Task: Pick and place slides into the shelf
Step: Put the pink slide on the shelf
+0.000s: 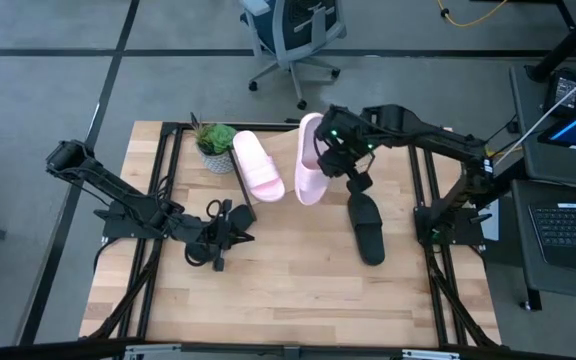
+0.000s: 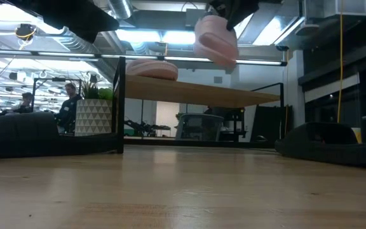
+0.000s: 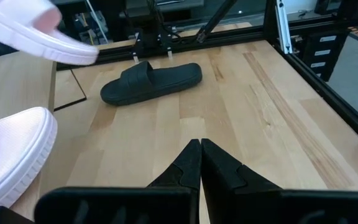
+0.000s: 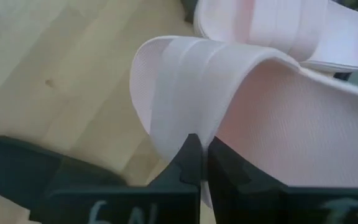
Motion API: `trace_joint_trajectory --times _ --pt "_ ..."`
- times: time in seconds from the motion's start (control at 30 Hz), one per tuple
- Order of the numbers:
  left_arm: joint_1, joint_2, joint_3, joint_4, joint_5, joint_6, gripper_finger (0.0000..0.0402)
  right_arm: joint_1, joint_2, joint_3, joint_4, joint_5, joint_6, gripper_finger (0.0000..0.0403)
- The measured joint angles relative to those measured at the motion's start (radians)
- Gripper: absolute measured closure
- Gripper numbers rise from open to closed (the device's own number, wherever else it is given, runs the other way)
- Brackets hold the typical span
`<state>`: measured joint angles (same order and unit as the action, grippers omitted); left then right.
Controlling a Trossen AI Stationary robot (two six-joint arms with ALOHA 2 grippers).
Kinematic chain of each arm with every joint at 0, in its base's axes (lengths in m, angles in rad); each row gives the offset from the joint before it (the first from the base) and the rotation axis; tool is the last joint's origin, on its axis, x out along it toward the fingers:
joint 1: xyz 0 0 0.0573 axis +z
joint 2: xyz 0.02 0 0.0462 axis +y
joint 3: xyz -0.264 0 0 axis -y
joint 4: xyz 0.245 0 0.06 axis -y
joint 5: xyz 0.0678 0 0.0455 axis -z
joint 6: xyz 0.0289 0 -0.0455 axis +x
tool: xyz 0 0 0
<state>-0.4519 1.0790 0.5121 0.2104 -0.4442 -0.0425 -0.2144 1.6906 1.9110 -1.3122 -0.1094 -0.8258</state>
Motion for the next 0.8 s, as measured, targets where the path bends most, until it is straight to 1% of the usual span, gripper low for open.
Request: trace_joint_trajectory --times 0.17,0.37,0.57,0.8 --pt "0.000 0.000 0.000 0.000 0.000 0.000 0.0397 -0.034 0.063 0.080 -0.039 -0.017 -0.079 0.0391" --pt "0.000 0.000 0.000 0.000 0.000 0.000 0.0397 -0.071 0.121 0.131 -0.062 -0.018 -0.176 0.0391" --pt "0.000 0.000 0.000 0.000 0.000 0.000 0.0397 -0.107 0.158 0.135 -0.051 -0.016 -0.275 0.0391" --pt "0.000 0.000 0.000 0.000 0.000 0.000 0.0397 -0.134 0.181 0.135 -0.011 -0.018 -0.308 0.0392"
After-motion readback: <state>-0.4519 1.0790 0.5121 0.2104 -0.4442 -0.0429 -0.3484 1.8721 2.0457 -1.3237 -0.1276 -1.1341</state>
